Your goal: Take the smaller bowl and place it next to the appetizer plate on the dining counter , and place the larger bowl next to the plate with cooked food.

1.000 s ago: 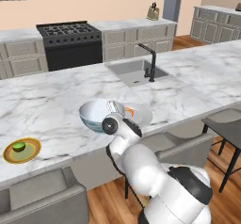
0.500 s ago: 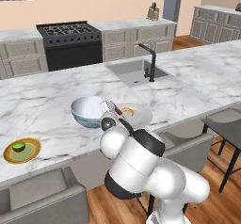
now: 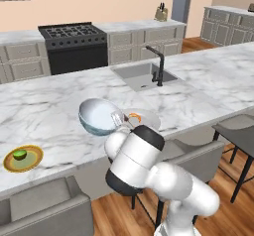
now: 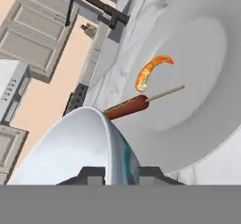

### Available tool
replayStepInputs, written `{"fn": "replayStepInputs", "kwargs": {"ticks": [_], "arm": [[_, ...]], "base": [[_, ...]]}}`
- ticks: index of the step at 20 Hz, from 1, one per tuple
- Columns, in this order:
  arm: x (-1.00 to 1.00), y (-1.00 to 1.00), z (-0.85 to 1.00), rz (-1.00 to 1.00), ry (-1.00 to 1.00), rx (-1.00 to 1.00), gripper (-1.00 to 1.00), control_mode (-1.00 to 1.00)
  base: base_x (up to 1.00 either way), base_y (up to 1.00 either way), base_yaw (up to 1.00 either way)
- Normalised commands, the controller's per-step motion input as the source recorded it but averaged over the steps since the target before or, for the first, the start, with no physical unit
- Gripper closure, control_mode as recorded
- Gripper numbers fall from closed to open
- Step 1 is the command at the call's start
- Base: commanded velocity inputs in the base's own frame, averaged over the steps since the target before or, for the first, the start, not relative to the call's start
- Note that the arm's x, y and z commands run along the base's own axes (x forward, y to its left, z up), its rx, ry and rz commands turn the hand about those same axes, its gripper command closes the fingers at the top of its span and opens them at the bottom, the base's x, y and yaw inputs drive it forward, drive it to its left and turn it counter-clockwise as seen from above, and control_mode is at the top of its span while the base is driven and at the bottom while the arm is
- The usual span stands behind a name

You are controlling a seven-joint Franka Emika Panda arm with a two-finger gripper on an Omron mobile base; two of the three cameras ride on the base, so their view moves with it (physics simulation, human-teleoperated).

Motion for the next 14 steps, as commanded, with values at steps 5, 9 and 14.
{"fn": "replayStepInputs", "kwargs": {"ticks": [5, 9, 14], "arm": [[-0.13, 0.64, 0.89, -0.18, -0.19, -0.12, -1.0, -1.0], [-0.77, 0.01, 1.0, -0.09, -0.23, 0.0, -1.0, -1.0], [-1.0, 0.05, 1.0, -0.01, -0.27, 0.0, -1.0, -1.0]], "base": [[0.0, 0.0, 0.0], [0.0, 0.0, 0.0], [0.0, 0.0, 0.0]]}}
